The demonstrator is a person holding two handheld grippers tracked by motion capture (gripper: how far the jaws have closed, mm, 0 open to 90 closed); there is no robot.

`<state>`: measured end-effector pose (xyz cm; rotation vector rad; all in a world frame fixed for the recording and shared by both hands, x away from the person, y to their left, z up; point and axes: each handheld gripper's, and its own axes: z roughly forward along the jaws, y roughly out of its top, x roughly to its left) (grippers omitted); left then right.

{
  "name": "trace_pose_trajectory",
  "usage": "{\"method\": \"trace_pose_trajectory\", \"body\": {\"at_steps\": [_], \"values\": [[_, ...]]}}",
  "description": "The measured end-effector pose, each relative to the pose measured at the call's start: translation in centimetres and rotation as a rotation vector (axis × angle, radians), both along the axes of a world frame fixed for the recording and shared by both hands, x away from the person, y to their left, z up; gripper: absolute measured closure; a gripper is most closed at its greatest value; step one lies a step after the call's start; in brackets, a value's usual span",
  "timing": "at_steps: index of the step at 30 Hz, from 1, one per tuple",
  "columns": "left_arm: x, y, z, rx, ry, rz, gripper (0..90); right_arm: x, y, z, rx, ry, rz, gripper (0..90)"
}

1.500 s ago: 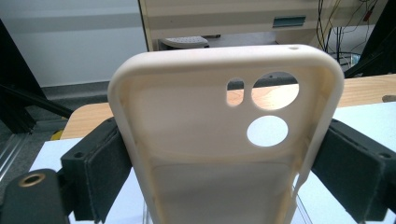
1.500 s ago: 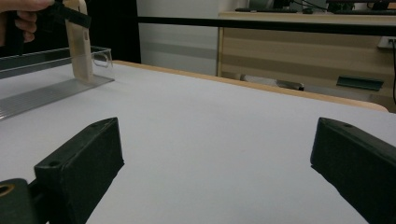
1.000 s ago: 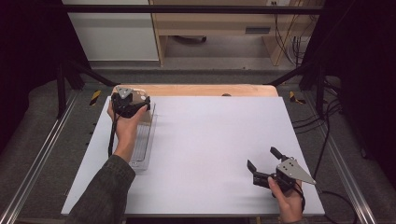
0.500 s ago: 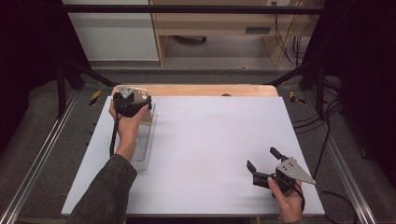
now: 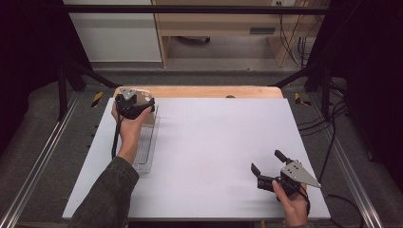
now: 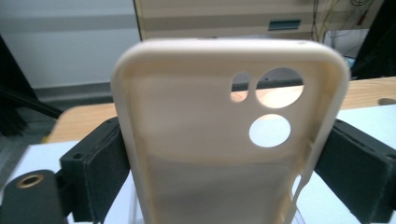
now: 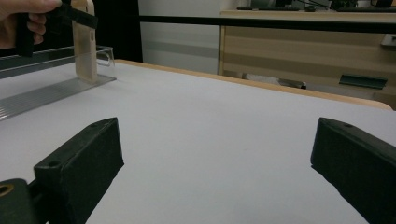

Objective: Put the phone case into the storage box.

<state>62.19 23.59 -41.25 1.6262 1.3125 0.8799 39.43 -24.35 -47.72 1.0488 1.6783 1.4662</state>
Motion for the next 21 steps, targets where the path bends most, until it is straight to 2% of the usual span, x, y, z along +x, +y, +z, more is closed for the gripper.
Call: {"method": "trace_pose_trajectory", "body": {"at_steps": [4,9,21], "values": [[0.12,-0.02,-0.2,-0.007,0.011,0.003,6.6,0.0,0.02,0.0,0.0,0.001,0.0,2.3],[0.13,0.07,-0.15,-0.018,0.003,0.013,3.6,0.01,0.01,-0.02,0.001,0.002,0.001,2.3],[-0.19,-0.02,0.25,-0.025,-0.005,-0.01,3.6,-0.03,0.02,0.03,0.003,0.002,0.0,2.3]]}}
